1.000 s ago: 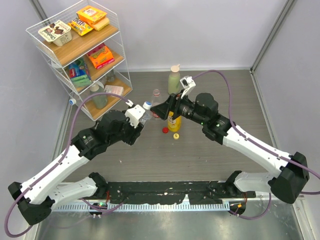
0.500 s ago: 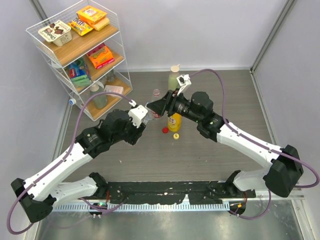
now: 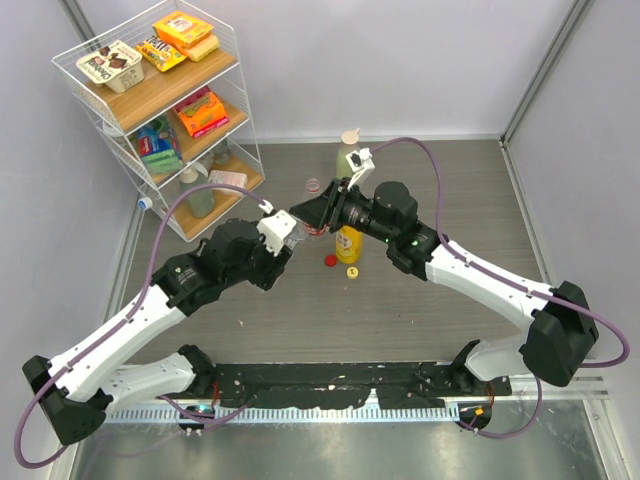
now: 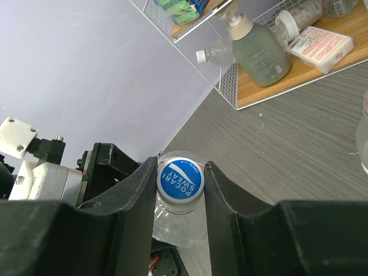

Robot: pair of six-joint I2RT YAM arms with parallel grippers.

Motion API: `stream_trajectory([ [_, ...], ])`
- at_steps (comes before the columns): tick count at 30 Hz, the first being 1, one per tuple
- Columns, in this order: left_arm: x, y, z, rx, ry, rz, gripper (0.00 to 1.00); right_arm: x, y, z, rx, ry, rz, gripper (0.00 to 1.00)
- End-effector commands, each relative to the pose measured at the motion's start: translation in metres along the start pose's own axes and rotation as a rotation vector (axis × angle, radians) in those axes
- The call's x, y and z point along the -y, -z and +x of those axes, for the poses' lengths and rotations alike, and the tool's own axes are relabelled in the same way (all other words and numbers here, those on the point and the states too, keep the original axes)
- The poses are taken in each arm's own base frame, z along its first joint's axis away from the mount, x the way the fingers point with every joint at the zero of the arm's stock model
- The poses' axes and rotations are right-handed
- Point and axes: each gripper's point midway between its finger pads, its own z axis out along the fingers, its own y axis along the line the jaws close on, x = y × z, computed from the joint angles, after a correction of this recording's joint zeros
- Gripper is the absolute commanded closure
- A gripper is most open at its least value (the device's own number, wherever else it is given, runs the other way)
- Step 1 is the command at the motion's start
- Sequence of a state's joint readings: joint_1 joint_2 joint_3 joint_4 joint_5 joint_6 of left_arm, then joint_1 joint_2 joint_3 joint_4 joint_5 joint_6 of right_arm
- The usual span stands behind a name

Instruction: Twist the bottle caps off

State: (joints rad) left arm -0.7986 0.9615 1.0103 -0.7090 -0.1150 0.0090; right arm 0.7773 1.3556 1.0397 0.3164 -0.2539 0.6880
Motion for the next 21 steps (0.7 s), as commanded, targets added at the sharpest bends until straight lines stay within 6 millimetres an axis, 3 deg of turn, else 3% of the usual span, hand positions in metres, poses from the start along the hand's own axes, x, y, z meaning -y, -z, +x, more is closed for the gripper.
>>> stream_trajectory([
  [1,0.001,0.003,-0.015,0.059,0.001,0.007,0.83,-0.024,0.000,-0.022,0.058,0.021,-0.070,0.93],
  [2,0.001,0.003,-0.015,0.058,0.001,0.007,0.83,-0.025,0.001,-0.021,0.056,0.024,-0.072,0.98],
  [10,0.006,0.014,-0.025,0.095,0.006,0.042,0.89,-0.027,0.009,-0.015,0.047,0.073,-0.102,0.98],
  [17,0.021,0.037,-0.037,0.164,0.002,0.144,1.00,-0.051,0.029,-0.011,0.019,0.171,-0.221,0.98],
  [21,0.037,0.052,-0.042,0.205,-0.010,0.244,1.00,-0.061,0.040,-0.008,0.002,0.212,-0.267,0.98],
])
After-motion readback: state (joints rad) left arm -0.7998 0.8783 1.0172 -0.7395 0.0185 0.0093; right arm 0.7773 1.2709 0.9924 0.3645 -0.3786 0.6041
